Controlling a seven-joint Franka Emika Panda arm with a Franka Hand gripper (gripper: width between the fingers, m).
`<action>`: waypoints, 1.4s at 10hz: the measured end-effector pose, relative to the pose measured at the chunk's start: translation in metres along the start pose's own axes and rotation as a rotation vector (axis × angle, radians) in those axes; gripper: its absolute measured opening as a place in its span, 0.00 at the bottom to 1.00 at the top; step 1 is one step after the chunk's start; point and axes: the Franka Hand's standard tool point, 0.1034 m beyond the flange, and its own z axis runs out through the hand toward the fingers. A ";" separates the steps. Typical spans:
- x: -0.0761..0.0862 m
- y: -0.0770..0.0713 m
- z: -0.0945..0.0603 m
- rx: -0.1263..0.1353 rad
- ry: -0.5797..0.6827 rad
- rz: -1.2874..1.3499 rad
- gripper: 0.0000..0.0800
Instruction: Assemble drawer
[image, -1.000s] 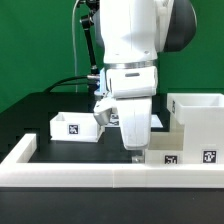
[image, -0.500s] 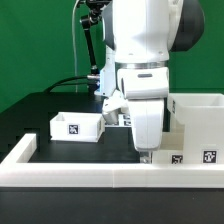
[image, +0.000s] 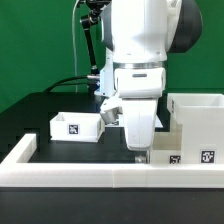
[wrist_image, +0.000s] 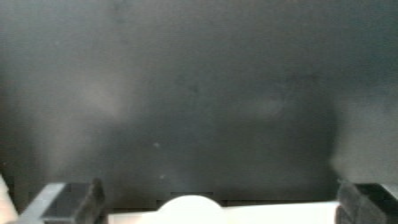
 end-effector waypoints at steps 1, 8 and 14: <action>0.000 0.000 0.000 0.000 0.000 0.000 0.81; 0.006 0.006 -0.009 0.027 -0.024 -0.058 0.81; 0.002 0.000 -0.003 0.035 -0.042 -0.025 0.81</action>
Offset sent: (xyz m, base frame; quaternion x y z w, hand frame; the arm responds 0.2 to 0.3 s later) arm 0.0185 0.0283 0.0139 0.0131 0.0207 -0.1027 0.9944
